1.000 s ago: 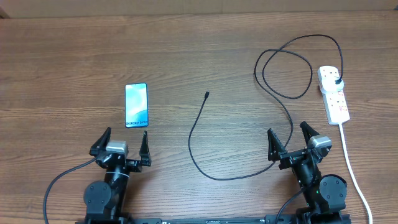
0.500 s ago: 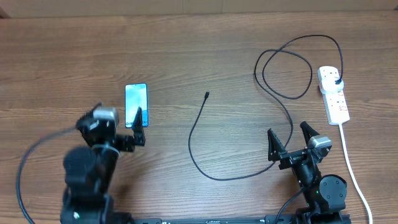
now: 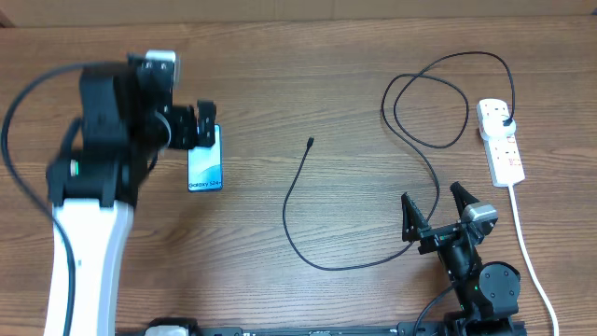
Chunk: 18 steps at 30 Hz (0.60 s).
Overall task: Plug charger to phone and switch on socket
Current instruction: 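Move the left gripper over the blue phone and lower onto it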
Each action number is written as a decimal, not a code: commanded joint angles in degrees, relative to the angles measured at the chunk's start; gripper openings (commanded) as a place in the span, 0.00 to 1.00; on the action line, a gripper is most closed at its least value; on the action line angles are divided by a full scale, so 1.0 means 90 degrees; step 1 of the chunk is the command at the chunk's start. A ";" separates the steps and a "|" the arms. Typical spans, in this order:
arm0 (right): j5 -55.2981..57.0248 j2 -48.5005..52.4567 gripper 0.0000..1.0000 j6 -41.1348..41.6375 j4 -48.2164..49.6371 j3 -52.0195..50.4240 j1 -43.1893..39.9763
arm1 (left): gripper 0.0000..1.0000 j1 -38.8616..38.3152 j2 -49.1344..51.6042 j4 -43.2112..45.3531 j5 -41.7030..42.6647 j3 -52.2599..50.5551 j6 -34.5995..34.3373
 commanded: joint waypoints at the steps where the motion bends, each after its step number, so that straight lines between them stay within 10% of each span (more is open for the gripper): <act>1: -0.0034 -0.0063 1.00 0.0012 0.0027 -0.0068 0.0036 | 1.00 0.0063 0.0877 -0.0566 0.0138 0.0962 -0.0083; 18: -0.0032 -0.0063 1.00 0.0012 0.0027 -0.0068 0.0036 | 1.00 0.0063 0.3330 -0.1474 0.0228 0.1433 0.0172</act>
